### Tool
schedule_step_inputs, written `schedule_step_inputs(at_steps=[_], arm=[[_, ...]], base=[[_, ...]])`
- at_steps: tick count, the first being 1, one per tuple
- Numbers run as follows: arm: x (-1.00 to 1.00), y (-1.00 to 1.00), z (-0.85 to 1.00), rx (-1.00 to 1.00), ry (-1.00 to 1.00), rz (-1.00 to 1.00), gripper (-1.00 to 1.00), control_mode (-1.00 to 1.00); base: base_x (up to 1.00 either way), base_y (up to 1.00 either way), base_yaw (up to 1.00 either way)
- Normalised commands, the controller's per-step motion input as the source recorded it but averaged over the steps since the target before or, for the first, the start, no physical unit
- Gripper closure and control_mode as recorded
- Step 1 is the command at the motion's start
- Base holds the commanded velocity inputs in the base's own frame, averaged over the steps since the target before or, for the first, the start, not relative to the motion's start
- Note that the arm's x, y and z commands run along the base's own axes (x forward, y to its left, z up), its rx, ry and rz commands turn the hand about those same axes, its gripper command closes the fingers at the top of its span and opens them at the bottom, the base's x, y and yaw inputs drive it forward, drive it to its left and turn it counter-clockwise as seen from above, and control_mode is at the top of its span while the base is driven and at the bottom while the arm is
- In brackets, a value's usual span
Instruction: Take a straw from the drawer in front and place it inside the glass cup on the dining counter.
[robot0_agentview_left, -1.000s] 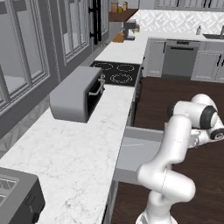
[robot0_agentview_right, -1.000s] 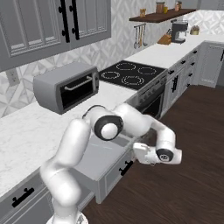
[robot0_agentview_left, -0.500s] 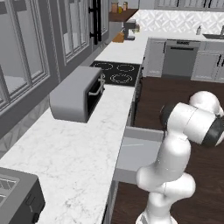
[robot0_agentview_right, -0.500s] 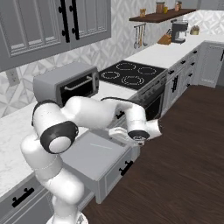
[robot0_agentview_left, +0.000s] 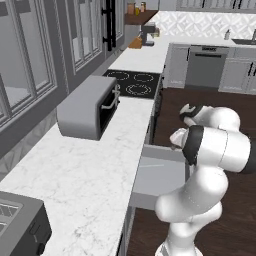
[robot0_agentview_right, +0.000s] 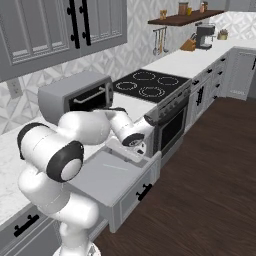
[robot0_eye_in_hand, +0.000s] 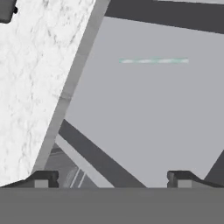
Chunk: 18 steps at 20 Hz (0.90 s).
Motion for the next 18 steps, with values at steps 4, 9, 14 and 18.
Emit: schedule_step_inputs(at_steps=[4, 9, 14, 18], arm=[[0.41, 0.00, -0.55, -0.19, 0.21, -0.10, -1.00, -1.00], [0.10, 0.00, -0.66, -0.25, 0.07, -0.10, -1.00, -1.00], [0.00, 0.00, -0.53, -0.17, 0.00, -0.09, -1.00, -1.00], [0.00, 0.00, -0.47, -0.14, 0.00, -0.09, -1.00, -1.00]], base=[[0.00, 0.00, 0.00], [0.00, 0.00, 0.00], [0.00, 0.00, 0.00], [0.00, 0.00, 0.00]])
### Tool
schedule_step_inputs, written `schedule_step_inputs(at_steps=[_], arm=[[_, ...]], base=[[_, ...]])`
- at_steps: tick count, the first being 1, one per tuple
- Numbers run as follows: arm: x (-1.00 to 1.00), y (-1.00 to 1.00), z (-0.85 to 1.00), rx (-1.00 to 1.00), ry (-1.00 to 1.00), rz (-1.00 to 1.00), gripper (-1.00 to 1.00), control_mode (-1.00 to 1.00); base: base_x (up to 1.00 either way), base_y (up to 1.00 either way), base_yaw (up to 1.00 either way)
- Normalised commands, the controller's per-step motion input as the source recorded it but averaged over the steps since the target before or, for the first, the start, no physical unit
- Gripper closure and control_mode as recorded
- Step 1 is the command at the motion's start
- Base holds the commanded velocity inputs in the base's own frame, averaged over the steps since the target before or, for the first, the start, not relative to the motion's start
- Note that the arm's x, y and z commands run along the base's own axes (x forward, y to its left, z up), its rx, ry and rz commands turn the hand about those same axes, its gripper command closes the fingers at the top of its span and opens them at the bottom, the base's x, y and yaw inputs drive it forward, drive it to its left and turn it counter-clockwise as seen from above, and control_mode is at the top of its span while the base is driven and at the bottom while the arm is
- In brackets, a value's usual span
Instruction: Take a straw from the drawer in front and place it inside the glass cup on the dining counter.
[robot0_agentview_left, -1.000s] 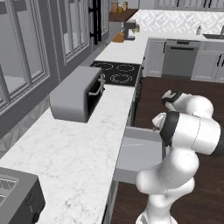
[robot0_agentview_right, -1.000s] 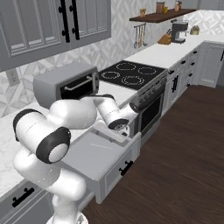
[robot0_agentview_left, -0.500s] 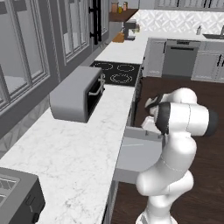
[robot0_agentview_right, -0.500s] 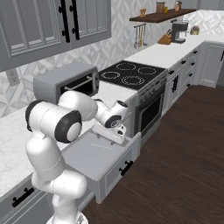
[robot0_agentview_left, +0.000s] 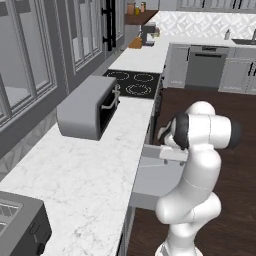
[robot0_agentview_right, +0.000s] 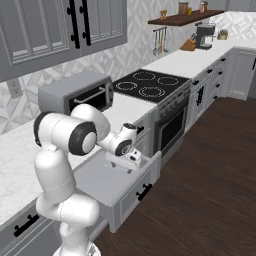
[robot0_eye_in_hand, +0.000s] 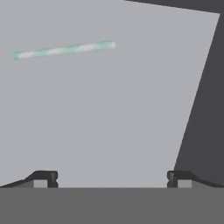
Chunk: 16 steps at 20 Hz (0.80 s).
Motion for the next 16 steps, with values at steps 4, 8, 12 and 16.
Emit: schedule_step_inputs(at_steps=[4, 8, 12, 16], arm=[[0.00, -0.16, -0.45, -0.11, 0.00, -0.10, -1.00, -1.00], [0.00, -0.41, -0.42, -0.10, 0.00, -0.11, -1.00, -1.00], [0.00, -0.51, -0.36, -0.10, 0.00, -0.11, -1.00, -1.00], [-0.08, -0.87, -0.13, -0.09, 0.00, -0.12, -1.00, -1.00]], base=[[0.00, 0.00, 0.00], [0.00, 0.00, 0.00], [0.00, 0.00, 0.00], [0.00, 0.00, 0.00]])
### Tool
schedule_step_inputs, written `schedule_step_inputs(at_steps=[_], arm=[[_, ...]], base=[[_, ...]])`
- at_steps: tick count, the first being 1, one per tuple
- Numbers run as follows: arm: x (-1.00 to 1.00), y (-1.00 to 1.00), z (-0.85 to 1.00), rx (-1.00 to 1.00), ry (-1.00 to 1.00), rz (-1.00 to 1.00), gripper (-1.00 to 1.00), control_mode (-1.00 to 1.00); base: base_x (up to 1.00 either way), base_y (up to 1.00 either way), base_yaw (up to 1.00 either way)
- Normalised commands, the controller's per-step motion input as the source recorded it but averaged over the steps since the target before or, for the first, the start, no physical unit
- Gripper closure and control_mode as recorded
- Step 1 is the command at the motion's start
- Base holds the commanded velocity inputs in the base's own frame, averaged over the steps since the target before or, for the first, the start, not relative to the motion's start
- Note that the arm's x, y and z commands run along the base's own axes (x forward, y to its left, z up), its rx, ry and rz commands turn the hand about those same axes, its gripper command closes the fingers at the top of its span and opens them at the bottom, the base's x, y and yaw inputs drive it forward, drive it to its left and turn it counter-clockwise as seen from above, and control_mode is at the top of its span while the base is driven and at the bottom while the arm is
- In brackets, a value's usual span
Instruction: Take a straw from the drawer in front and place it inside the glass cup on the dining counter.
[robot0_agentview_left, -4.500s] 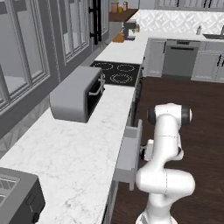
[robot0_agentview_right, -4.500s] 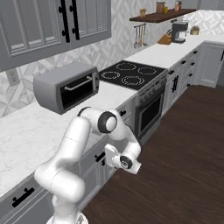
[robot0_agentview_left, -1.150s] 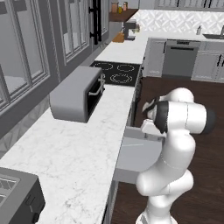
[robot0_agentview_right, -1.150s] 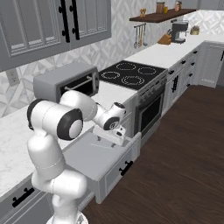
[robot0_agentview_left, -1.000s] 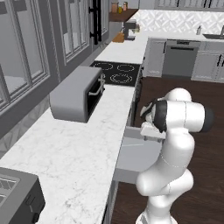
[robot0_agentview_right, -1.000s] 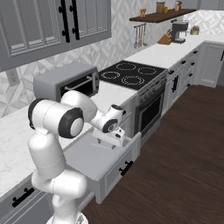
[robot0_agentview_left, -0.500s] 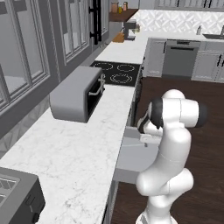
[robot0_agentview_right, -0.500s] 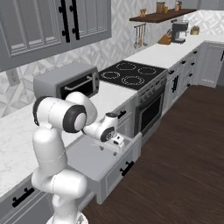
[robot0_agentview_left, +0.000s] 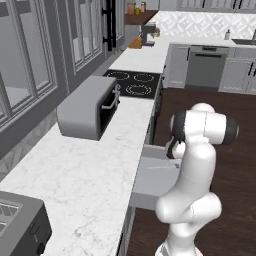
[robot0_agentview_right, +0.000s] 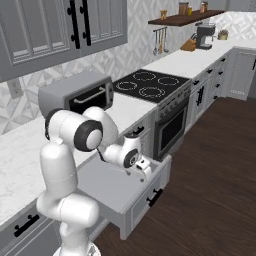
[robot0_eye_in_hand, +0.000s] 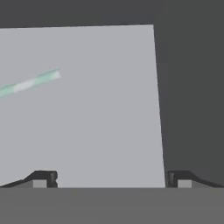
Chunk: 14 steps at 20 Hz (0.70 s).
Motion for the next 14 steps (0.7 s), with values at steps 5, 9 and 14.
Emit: schedule_step_inputs(at_steps=[5, 9, 14], arm=[[-0.34, -1.00, 0.00, -0.04, 0.00, -0.13, -1.00, -1.00], [-0.32, -0.98, 0.03, -0.01, 0.00, -0.08, -1.00, -1.00], [-0.13, 0.17, 0.49, 0.00, -0.04, 0.05, -1.00, -1.00]], base=[[0.00, 0.00, 0.00], [0.00, 0.00, 0.00], [0.00, 0.00, 0.00]])
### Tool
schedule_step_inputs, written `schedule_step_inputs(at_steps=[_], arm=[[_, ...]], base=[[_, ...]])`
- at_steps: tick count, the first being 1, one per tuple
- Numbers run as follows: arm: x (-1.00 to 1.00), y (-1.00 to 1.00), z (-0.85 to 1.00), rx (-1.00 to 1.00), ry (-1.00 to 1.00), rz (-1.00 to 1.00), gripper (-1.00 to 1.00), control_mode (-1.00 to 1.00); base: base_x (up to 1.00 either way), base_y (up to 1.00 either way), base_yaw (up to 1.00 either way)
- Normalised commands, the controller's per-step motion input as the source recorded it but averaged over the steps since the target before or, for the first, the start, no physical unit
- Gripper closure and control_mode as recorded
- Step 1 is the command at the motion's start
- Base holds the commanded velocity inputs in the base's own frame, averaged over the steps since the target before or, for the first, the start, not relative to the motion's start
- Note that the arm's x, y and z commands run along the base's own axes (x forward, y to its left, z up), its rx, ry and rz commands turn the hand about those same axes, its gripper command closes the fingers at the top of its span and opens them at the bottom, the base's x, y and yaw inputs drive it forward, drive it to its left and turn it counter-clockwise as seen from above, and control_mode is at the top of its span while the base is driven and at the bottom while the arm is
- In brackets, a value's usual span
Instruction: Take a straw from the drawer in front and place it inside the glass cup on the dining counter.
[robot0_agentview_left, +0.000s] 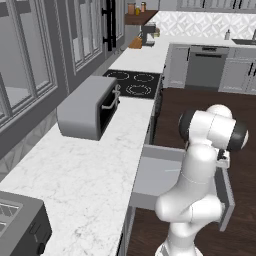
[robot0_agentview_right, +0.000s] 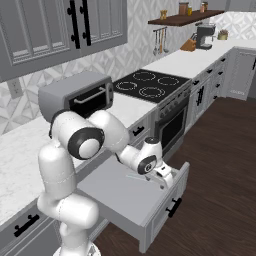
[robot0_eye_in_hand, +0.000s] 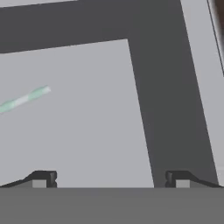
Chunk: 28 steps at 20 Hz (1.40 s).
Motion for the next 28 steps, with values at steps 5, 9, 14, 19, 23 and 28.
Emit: schedule_step_inputs(at_steps=[5, 9, 14, 19, 23, 28], arm=[[-0.02, 0.96, 0.71, 0.00, -0.01, 0.21, -1.00, -1.00], [0.06, 0.77, 0.11, -0.02, 0.00, 0.30, -1.00, -1.00], [0.23, 0.39, 0.00, -0.01, 0.01, 0.13, -1.00, -1.00], [0.34, 0.09, -0.04, 0.00, 0.01, -0.09, -1.00, -1.00], [0.25, 0.00, -0.22, 0.00, 0.01, -0.26, -1.00, -1.00], [0.01, -0.10, -0.35, 0.01, 0.00, -0.36, -1.00, -1.00]], base=[[0.00, 0.00, 0.00], [0.00, 0.00, 0.00], [0.00, 0.00, 0.00], [0.00, 0.00, 0.00], [0.00, 0.00, 0.00], [0.00, 0.00, 0.00]])
